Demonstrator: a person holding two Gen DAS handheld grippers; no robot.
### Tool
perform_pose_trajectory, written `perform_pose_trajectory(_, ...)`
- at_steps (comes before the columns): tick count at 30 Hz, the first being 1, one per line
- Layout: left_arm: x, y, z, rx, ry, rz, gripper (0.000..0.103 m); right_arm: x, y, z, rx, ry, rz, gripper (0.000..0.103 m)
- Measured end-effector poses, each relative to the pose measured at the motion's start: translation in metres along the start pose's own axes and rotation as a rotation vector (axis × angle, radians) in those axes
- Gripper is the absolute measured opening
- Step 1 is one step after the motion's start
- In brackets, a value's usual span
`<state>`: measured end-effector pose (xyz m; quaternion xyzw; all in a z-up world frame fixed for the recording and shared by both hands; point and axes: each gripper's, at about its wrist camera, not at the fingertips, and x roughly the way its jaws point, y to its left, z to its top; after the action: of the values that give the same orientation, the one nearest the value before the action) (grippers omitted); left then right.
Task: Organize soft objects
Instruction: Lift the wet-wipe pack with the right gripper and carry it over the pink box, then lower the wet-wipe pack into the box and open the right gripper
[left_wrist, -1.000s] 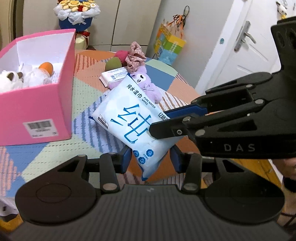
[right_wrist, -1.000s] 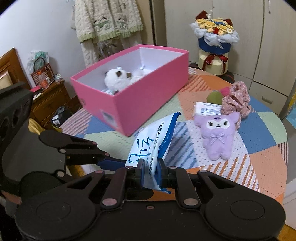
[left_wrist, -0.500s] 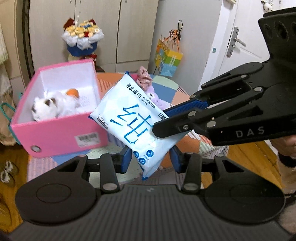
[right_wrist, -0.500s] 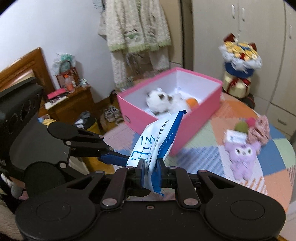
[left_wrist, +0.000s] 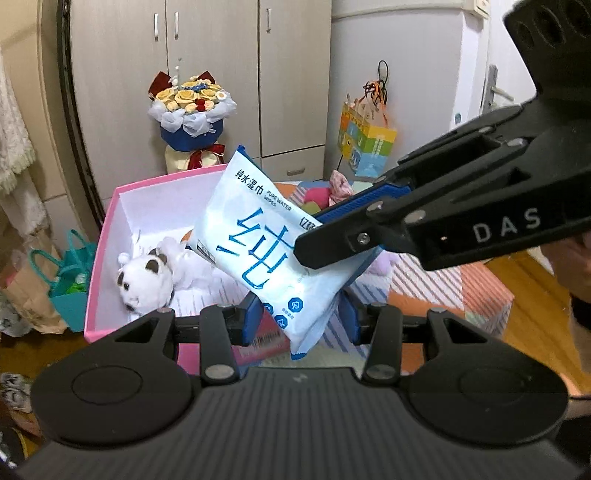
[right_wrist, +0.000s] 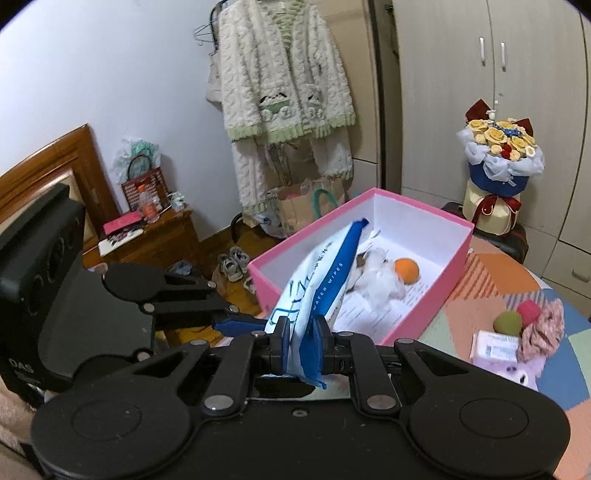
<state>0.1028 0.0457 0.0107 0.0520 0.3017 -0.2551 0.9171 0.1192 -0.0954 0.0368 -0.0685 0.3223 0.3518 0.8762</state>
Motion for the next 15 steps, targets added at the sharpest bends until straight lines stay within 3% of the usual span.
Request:
perform_pose_trajectory(8, 0.054, 0.055, 0.032, -0.070, 0.010, -0.107, 0.043, 0.042, -0.036, 0.037, 0.071, 0.005, -0.055, 0.017)
perform_pose_trajectory(15, 0.111, 0.088, 0.058, -0.069, 0.056, -0.194, 0.043, 0.075, -0.078, 0.057, 0.148, 0.035, -0.107, 0.017)
